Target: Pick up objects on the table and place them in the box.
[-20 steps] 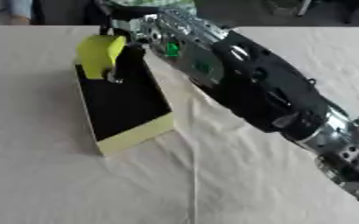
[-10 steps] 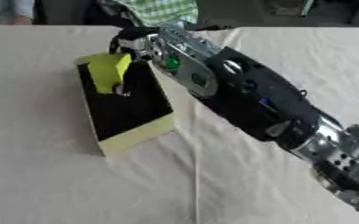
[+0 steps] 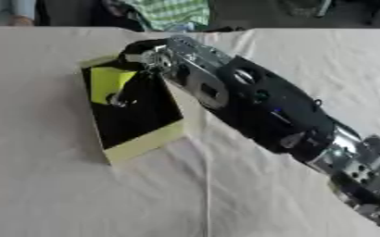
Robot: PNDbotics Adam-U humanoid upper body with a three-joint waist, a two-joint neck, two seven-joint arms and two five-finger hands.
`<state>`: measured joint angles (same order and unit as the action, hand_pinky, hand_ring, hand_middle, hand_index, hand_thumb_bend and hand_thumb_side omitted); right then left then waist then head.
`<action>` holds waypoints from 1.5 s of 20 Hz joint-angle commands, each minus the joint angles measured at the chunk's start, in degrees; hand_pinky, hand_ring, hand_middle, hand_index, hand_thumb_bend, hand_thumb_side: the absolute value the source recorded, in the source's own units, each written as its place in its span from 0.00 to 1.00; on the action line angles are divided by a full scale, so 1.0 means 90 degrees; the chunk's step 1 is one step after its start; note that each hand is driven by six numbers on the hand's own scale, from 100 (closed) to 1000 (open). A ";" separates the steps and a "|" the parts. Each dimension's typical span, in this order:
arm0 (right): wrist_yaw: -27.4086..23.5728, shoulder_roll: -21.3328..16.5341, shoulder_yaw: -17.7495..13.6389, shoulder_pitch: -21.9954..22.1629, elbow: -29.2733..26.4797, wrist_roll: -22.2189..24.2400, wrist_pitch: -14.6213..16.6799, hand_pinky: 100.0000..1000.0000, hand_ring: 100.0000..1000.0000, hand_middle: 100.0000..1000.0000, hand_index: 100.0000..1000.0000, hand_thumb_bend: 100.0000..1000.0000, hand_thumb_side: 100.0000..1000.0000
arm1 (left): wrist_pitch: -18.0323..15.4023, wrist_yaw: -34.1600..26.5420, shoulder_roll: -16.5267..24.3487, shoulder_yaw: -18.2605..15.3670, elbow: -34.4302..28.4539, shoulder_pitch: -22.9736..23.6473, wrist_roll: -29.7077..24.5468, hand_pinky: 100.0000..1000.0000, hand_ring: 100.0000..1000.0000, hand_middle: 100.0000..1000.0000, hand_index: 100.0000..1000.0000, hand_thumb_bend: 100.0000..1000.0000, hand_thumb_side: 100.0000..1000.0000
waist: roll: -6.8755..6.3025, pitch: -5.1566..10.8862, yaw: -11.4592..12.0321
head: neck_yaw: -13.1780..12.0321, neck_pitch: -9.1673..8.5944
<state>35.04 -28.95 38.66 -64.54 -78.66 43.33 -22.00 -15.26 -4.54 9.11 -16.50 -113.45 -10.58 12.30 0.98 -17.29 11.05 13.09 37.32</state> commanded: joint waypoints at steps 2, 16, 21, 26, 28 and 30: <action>0.0147 -0.0179 -0.0198 -0.0191 -0.0173 0.0208 0.0155 1.00 1.00 1.00 1.00 0.24 0.61 | 0.0000 -0.0031 0.0092 -0.0022 -0.0127 -0.0013 -0.0006 0.62 0.50 0.50 0.68 0.00 0.78 | -0.0006 0.0114 -0.0011 | 0.0007 0.0062; -0.0177 -0.0375 -0.0337 -0.0125 -0.0311 0.0769 0.0445 1.00 1.00 1.00 1.00 0.19 0.35 | 0.0006 -0.0023 0.0093 -0.0024 -0.0127 0.0005 -0.0047 0.62 0.51 0.50 0.68 0.00 0.77 | -0.0025 0.0134 -0.0052 | -0.0050 0.0036; -0.0232 -0.0455 -0.0411 -0.0049 -0.0391 0.0695 0.0476 1.00 1.00 1.00 1.00 0.20 0.44 | -0.0002 -0.0041 0.0093 -0.0028 -0.0127 0.0013 -0.0047 0.62 0.50 0.50 0.68 0.00 0.77 | -0.0044 0.0121 -0.0063 | -0.0081 0.0024; -0.0357 -0.0849 -0.0698 0.0007 -0.1087 0.0447 0.0338 1.00 1.00 1.00 1.00 0.15 0.47 | 0.0012 -0.0029 0.0106 -0.0036 -0.0127 0.0018 -0.0042 0.62 0.50 0.50 0.68 0.00 0.77 | -0.0047 0.0130 -0.0091 | -0.0097 0.0027; -0.0486 -0.1087 -0.0873 0.0054 -0.1504 0.0390 0.0241 1.00 1.00 1.00 1.00 0.13 0.48 | 0.0019 -0.0019 0.0115 -0.0039 -0.0127 0.0021 -0.0043 0.62 0.51 0.50 0.68 0.00 0.77 | -0.0050 0.0140 -0.0110 | -0.0108 0.0027; -0.0633 -0.1374 -0.1090 0.0156 -0.1969 0.0325 0.0102 0.99 1.00 1.00 1.00 0.11 0.48 | 0.0020 -0.0008 0.0126 -0.0047 -0.0127 0.0019 -0.0038 0.62 0.51 0.50 0.68 0.00 0.77 | -0.0054 0.0147 -0.0125 | -0.0121 0.0017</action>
